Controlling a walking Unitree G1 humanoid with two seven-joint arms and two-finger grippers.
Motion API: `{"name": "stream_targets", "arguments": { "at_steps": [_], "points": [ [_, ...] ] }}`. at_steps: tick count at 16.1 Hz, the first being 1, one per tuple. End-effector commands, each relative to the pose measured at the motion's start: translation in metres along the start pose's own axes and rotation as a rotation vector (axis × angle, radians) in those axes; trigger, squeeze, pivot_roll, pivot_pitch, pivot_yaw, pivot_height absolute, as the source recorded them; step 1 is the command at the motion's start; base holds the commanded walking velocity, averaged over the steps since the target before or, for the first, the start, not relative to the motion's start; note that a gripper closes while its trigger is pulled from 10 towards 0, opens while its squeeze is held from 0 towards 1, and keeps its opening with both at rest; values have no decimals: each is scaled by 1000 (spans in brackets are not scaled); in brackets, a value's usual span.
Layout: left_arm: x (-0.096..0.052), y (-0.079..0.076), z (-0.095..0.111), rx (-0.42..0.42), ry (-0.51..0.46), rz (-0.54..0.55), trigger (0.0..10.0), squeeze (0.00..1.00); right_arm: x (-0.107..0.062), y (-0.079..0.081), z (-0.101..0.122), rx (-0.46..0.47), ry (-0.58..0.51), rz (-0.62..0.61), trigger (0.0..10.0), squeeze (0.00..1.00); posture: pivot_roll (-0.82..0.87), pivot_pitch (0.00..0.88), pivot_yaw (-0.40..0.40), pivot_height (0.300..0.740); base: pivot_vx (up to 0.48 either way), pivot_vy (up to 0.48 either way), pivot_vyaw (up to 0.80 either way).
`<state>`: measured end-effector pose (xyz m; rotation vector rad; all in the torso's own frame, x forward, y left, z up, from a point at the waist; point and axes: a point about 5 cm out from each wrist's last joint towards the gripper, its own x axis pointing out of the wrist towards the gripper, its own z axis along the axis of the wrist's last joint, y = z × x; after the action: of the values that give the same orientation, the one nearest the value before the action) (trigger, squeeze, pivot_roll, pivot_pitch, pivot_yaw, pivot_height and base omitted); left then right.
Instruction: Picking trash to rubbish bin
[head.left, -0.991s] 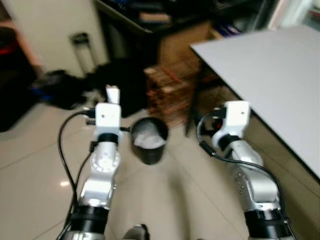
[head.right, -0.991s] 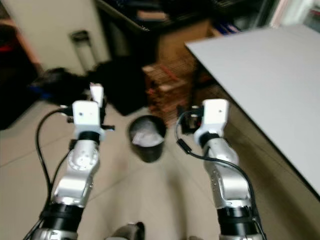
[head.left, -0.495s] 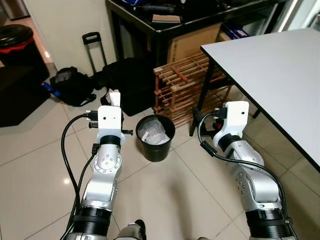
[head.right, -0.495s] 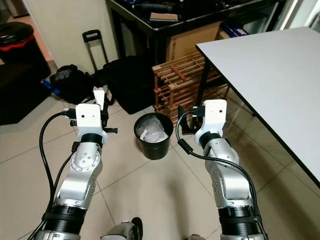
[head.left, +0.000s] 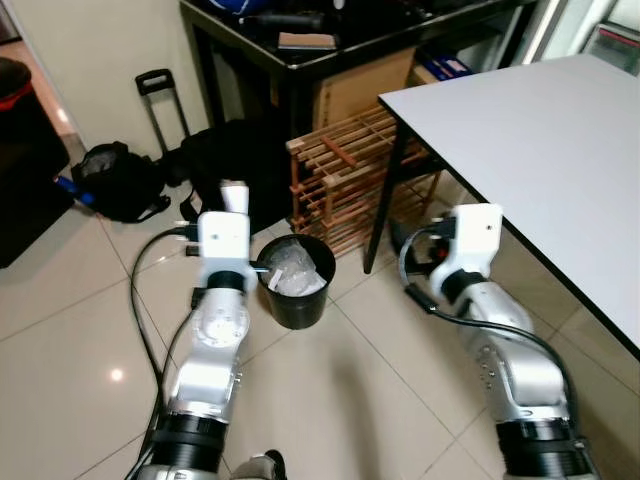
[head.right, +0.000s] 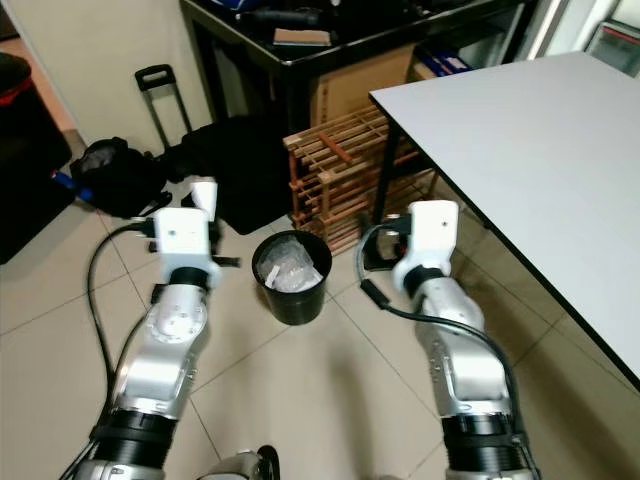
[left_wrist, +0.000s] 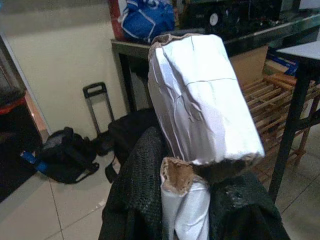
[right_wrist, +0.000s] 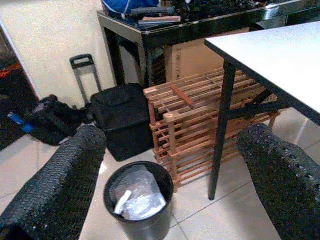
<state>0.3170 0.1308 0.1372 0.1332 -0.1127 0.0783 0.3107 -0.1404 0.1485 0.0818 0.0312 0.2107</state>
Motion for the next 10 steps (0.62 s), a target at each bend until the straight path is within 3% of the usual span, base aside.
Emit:
{"name": "stream_targets", "arguments": {
  "at_steps": [1, 10],
  "points": [
    [2, 5, 1, 11, 5, 8, 10000, 0, 0, 4, -2, 11, 13, 18, 10000, 0, -43, 158, 9, 740, 360, 0, 0],
    [3, 6, 1, 16, 14, 11, 10000, 0, 0, 6, -3, 14, 20, 33, 10000, 0, -42, 155, 10, 740, 372, 0, 0]
  ]
}}
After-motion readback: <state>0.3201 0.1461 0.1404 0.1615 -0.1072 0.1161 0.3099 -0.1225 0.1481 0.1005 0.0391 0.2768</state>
